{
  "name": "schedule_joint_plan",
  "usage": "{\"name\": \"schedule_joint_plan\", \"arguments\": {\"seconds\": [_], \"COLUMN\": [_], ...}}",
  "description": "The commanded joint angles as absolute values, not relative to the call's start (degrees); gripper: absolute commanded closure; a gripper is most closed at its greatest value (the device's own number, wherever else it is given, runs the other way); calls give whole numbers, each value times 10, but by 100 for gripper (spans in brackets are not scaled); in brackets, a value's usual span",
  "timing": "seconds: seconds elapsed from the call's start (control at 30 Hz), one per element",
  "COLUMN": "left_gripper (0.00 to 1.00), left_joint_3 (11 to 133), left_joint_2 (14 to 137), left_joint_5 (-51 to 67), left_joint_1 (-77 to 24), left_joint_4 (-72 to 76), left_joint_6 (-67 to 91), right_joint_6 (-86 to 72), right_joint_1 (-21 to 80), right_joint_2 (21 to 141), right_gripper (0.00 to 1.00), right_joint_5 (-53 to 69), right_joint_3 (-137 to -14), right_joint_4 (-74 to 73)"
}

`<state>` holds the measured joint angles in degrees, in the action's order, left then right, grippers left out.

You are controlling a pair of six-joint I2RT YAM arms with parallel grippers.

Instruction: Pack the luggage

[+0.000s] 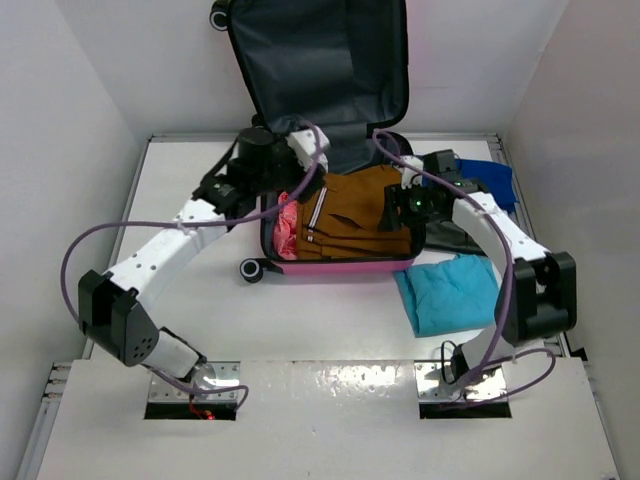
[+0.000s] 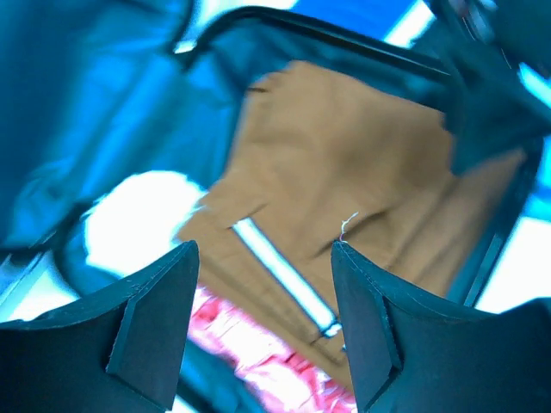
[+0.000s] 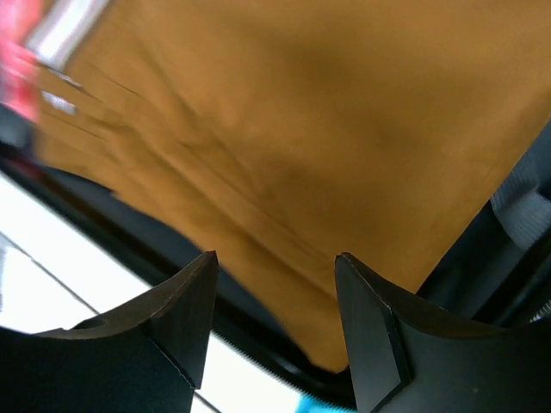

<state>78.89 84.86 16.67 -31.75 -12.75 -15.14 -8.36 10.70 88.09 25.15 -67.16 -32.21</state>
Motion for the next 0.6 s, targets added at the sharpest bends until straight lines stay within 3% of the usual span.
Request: {"name": "schedule_joint_plan", "arguments": {"seconds": [0.0, 0.1, 0.27, 0.4, 0.57], "left_gripper": [32, 31, 24, 24, 22], "left_joint_3": [795, 795, 781, 769, 769], "left_joint_2": [831, 826, 809, 803, 809], "left_joint_5": [128, 128, 109, 86, 61], "left_joint_1": [-276, -241, -216, -211, -205], "left_joint_4": [-123, -128, -128, -128, -128], "left_joint_6": [-77, -41, -9, -4, 2], "right_joint_6": [-27, -14, -36, 39, 45], "right_joint_1": [117, 96, 7, -55, -87], "right_joint_2": [924, 947, 813, 729, 657], "right_gripper": [43, 34, 17, 11, 9], "right_joint_5": [199, 191, 249, 228, 163], "right_joint_3": [-685, -684, -638, -589, -493], "right_joint_4": [-359, -389, -335, -389, -446]}}
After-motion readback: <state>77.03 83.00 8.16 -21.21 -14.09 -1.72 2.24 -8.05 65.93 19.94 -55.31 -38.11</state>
